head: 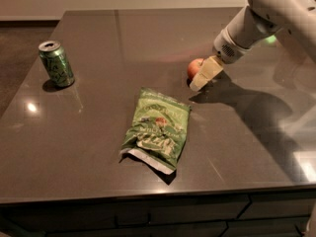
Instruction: Move apple near green can
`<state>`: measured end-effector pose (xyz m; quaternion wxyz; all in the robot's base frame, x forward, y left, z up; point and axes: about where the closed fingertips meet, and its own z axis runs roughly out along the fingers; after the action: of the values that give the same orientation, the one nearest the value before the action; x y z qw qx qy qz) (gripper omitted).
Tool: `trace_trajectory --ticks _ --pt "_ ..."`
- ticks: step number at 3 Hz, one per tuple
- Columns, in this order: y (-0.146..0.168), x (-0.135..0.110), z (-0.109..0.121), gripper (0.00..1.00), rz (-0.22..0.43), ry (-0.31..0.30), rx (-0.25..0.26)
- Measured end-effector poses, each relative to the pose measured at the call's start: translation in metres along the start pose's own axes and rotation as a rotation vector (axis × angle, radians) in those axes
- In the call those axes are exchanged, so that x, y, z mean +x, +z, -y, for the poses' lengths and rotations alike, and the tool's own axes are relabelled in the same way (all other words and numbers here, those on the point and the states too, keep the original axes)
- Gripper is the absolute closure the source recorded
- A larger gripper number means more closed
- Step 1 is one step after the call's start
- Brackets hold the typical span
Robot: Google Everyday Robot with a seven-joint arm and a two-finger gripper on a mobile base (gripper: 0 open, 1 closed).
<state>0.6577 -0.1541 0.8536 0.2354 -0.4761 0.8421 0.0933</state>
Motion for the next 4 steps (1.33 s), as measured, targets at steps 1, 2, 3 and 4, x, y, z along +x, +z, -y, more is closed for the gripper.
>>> trace_trajectory --ticks 1,2,3,4 --pt "0.003 -0.004 -0.001 0.2 0.009 -0.009 -0.007" --pt "0.004 -0.007 -0.002 0.43 0.016 -0.018 -0.013" --pt "0.003 -0.017 -0.002 0.67 0.026 -0.034 -0.017" --pt "0.005 -0.038 -0.002 0.91 0.044 -0.061 -0.028"
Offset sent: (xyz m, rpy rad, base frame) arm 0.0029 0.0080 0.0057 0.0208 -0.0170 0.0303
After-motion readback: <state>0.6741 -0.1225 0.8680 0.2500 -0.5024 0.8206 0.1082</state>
